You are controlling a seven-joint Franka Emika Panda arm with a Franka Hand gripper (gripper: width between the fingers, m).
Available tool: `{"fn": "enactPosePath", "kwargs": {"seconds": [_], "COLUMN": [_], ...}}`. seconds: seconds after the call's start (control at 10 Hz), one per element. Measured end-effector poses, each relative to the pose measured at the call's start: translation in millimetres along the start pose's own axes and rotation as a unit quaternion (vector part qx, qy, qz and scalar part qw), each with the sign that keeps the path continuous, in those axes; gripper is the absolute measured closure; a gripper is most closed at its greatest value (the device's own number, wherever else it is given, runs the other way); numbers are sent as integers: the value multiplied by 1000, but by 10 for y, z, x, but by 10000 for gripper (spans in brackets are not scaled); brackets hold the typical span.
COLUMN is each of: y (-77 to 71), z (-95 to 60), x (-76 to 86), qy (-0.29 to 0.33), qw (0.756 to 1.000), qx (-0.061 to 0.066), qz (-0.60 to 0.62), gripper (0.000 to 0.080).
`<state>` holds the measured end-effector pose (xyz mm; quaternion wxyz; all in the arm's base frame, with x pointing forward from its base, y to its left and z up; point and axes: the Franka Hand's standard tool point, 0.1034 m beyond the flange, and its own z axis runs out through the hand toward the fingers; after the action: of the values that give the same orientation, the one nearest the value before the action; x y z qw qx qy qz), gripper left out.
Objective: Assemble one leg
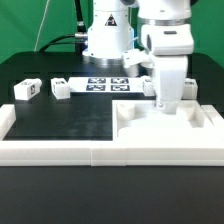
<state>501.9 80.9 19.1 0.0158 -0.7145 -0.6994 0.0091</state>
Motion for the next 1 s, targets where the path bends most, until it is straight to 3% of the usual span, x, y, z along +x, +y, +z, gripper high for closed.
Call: {"fn": "enactPosePath", "kwargs": {"seconds": [0.4, 0.5, 0.6, 0.8, 0.9, 1.0], "y": [2, 2, 2, 2, 2, 2], "z": [10, 10, 10, 10, 10, 10], "x": [-6, -8, -9, -9, -10, -10], "qy": [-1, -1, -1, -1, -1, -1], "qw": [1000, 1000, 1000, 1000, 1000, 1000], "qx": [2, 2, 2, 2, 2, 2], "qz": [5, 5, 5, 5, 5, 5], "gripper": [739, 632, 632, 278, 278, 180]}}
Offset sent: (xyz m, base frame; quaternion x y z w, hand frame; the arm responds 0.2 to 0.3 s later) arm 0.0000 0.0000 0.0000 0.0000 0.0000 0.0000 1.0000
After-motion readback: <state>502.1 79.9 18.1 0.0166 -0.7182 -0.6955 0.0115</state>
